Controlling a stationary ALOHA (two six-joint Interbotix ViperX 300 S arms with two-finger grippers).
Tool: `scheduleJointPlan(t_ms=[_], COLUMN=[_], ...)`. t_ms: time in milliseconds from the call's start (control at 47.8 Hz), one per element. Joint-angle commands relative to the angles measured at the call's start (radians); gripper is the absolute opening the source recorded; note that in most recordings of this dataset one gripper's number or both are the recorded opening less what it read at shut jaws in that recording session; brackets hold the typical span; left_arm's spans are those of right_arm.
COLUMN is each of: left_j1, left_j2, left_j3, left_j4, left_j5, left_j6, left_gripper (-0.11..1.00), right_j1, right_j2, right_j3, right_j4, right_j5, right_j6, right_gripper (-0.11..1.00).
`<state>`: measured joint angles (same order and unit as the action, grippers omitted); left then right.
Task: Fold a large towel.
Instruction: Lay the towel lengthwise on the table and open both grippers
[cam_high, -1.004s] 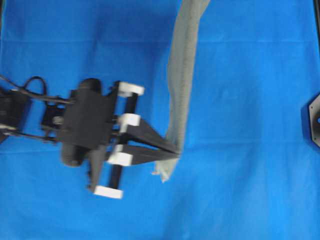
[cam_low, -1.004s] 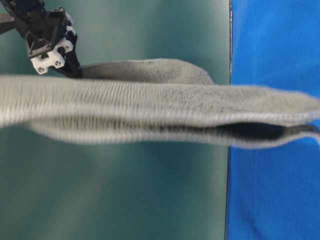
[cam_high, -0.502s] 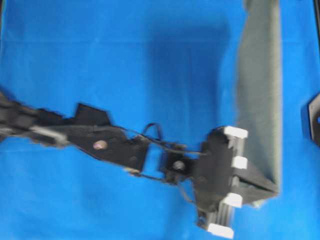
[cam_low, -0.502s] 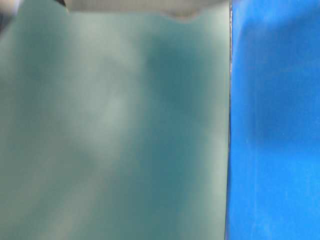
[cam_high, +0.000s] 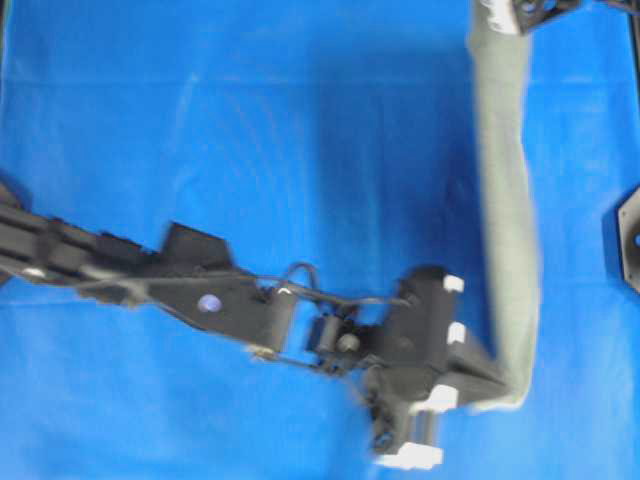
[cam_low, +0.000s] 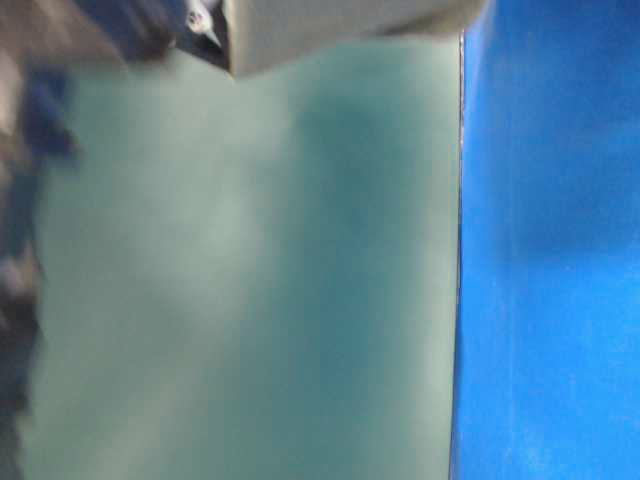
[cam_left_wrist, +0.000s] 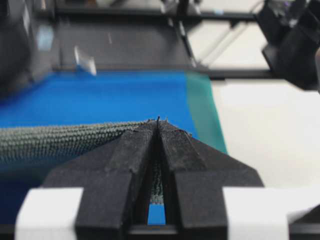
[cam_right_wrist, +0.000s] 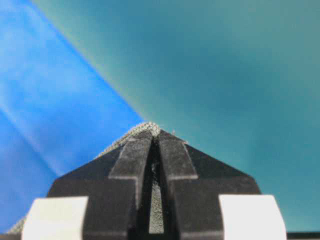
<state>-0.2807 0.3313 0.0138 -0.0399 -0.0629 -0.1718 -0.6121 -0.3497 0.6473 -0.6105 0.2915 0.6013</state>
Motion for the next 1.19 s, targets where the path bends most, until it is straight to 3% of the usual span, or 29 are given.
scheduleJointPlan(t_ms=[0,188,356,544,879,900,983,1088,1172], left_j1=[-0.057,-0.089,-0.11,-0.114,-0.078,-0.075,-0.074,-0.083,-0.081], left_j2=[-0.109,-0.25,-0.336,-0.364,-0.348,-0.348,-0.351,-0.365,-0.391], left_j3=[0.126,0.422,0.586,0.641,0.624,0.624,0.627,0.634,0.64], left_j4=[0.0,0.0,0.0,0.002,0.005,0.003,0.003,0.003,0.005], left_j5=[-0.04,-0.104,-0.115,-0.114,-0.1,-0.098,-0.087,-0.052,0.014], left_j6=[-0.057,-0.195,-0.262,-0.261,-0.253,-0.253,-0.258,-0.252,-0.25], left_gripper=[0.01,0.01,0.01,0.01,0.01,0.01,0.06,0.34,0.59], right_j1=[0.023,0.08,0.115,0.14,0.164,0.167,0.172,0.172,0.176], right_j2=[0.08,0.222,0.296,0.357,0.376,0.376,0.376,0.376,0.37], right_j3=[-0.066,-0.173,-0.252,-0.291,-0.285,-0.285,-0.285,-0.282,-0.276], right_j4=[0.003,0.002,0.002,-0.006,-0.066,-0.071,-0.086,-0.095,-0.095], right_j5=[-0.051,-0.078,-0.078,-0.081,-0.097,-0.097,-0.094,-0.091,-0.084], right_j6=[0.005,0.005,0.003,-0.014,-0.017,-0.017,-0.018,-0.023,-0.026], right_gripper=[0.02,0.02,0.02,0.02,0.03,0.05,0.29,0.59,0.67])
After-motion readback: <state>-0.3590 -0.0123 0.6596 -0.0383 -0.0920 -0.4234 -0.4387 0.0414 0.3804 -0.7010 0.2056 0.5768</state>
